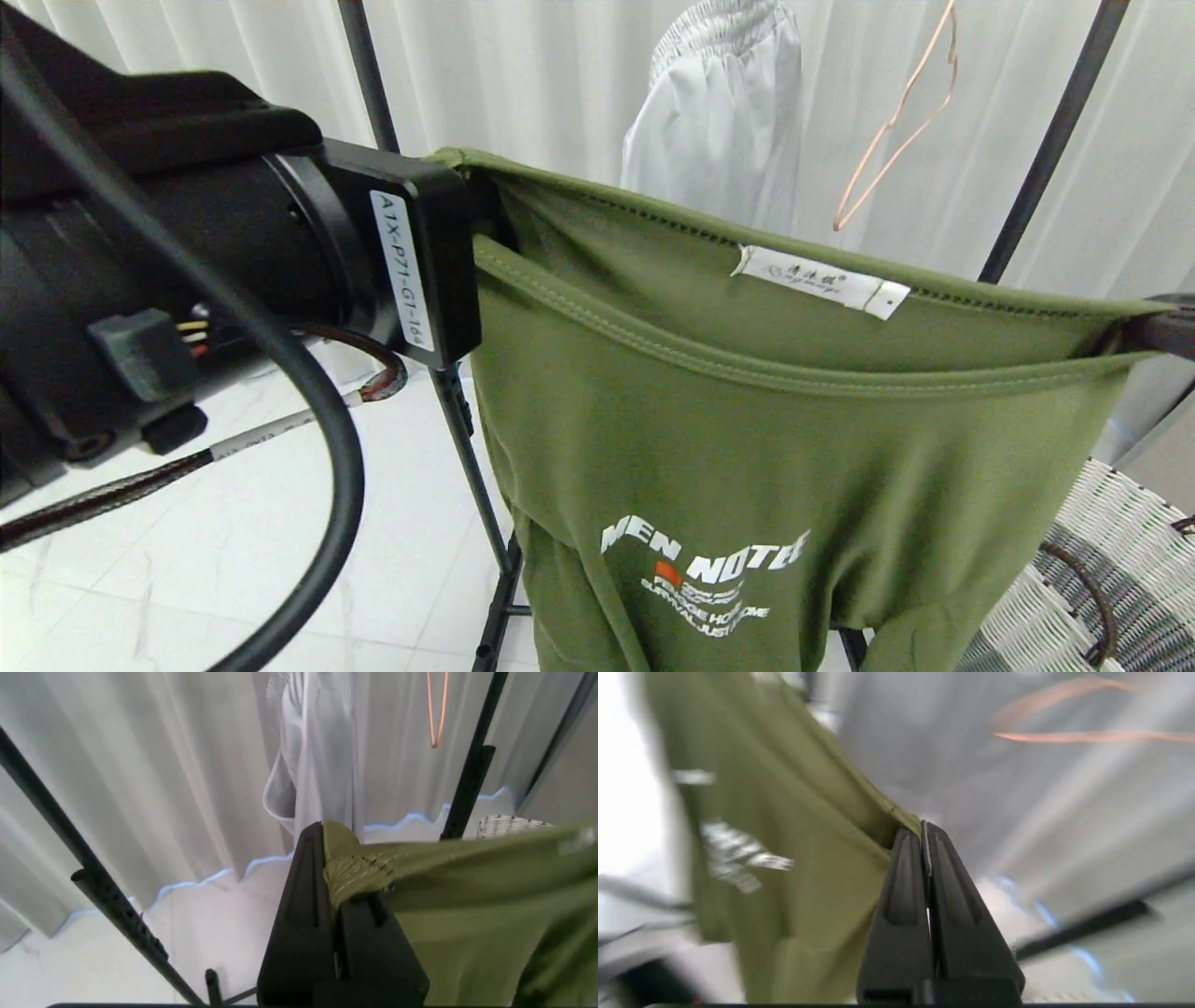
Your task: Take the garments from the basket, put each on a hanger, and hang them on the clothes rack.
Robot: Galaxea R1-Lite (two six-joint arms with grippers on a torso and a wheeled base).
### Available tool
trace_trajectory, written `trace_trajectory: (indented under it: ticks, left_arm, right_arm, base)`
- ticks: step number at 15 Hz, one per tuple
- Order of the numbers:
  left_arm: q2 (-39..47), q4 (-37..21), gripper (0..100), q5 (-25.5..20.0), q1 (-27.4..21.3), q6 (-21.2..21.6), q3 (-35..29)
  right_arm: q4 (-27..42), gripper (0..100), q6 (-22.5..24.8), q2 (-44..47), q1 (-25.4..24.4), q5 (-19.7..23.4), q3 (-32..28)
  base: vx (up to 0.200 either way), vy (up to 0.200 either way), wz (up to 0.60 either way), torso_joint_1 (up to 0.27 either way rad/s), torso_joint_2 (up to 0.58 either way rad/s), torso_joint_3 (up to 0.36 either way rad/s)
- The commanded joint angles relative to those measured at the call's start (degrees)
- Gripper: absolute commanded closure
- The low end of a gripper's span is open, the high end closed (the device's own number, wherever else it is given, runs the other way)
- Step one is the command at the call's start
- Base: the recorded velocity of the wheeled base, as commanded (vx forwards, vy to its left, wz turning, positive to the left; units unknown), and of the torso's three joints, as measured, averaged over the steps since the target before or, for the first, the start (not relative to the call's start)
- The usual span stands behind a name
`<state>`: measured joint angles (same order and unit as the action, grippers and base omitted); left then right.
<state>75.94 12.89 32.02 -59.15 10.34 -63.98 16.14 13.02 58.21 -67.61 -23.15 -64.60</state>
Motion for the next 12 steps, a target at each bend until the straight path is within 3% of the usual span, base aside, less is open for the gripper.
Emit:
trace_trajectory:
  ticks: [1,5,9,12]
  left_arm:
    - [1.1,0.0,100,0.0,0.0,-0.1,0.0]
    - [-0.3,-0.5,100,0.4,0.3,-0.1,1.1]
    - [-4.7,-6.1,100,0.6,-0.4,-0.1,3.2]
    - [-11.8,-10.8,100,0.5,-4.7,-0.1,9.2]
  right_arm:
    - [0.7,100,-0.5,0.4,-5.4,0.1,0.6]
    - [0.9,100,-0.6,0.3,-4.4,-0.1,0.6]
    - [-0.7,100,-0.5,2.2,9.4,0.0,-0.4]
    - [-9.3,100,-1.8,6.9,12.6,1.0,-1.3]
  base:
    - [0.000,0.000,0.00,0.000,0.00,0.000]
    - [0.000,0.000,0.00,0.000,0.00,0.000]
    - [0.000,0.000,0.00,0.000,0.00,0.000]
    - [0.000,0.000,0.00,0.000,0.00,0.000]
